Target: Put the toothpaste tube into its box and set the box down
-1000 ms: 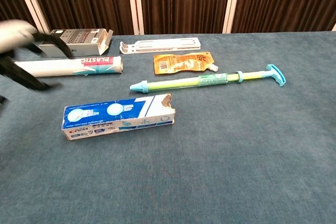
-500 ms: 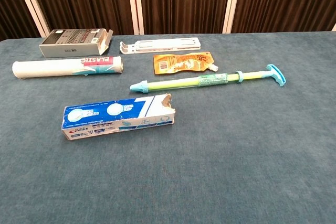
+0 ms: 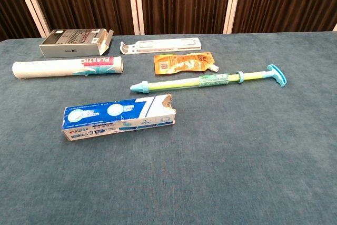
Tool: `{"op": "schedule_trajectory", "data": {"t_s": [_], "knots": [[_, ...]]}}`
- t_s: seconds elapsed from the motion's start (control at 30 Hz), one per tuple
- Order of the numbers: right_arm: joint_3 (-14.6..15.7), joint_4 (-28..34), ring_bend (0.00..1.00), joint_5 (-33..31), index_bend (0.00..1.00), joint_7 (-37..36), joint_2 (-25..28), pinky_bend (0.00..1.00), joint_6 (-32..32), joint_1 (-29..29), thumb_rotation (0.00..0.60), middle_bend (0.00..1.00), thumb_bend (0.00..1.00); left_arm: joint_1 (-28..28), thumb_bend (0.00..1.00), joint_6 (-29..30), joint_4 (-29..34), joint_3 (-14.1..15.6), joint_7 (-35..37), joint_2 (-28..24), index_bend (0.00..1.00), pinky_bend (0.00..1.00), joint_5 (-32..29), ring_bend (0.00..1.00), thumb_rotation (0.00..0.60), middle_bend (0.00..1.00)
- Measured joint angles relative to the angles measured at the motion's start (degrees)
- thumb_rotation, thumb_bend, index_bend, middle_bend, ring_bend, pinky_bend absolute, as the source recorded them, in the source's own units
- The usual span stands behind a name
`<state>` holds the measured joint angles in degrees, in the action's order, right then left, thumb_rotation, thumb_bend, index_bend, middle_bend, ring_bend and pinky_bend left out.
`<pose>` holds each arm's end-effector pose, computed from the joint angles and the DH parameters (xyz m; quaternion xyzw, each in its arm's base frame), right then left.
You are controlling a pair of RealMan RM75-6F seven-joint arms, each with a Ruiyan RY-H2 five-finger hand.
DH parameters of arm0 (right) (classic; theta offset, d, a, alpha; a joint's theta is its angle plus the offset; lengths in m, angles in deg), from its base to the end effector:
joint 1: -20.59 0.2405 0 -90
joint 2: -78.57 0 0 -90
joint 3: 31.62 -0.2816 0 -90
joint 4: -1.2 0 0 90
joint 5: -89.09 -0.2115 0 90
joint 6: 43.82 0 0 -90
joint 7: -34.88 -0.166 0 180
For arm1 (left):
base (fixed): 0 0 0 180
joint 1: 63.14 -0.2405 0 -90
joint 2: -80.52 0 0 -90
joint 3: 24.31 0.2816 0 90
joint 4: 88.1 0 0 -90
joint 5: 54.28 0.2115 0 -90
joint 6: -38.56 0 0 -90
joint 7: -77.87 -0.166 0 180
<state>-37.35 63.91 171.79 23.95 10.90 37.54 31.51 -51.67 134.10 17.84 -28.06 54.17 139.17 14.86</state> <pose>-0.4050 -0.2635 0.2262 0.6090 -0.2907 0.3382 0.6559 -0.3035 0.2324 0.2232 -0.5388 -0.3001 -0.3145 0.7216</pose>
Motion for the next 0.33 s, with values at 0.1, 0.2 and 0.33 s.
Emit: {"op": "schedule_trajectory", "data": {"t_s": [0.1, 0.2, 0.33], "knots": [[0.9, 0.2, 0.04, 1.0, 0.18, 0.3, 0.6, 0.03, -0.1, -0.3, 0.6, 0.12, 0.31, -0.3, 0.33, -1.0, -0.6, 0.0, 0.1, 0.7, 0.31, 0.14, -0.2, 0.03, 0.6, 0.17], [1.3, 0.7, 0.04, 1.4, 0.18, -0.1, 0.7, 0.03, -0.5, -0.5, 0.6, 0.12, 0.31, -0.6, 0.33, -2.1, -1.9, 0.4, 0.1, 2.0, 0.32, 0.14, -0.3, 0.03, 0.6, 0.17], [1.3, 1.0, 0.04, 1.5, 0.18, -1.6, 0.6, 0.03, -0.9, -0.4, 0.6, 0.12, 0.31, -1.0, 0.33, -3.1, -4.6, 0.5, 0.6, 4.3, 0.32, 0.14, -0.6, 0.03, 0.6, 0.17]]}}
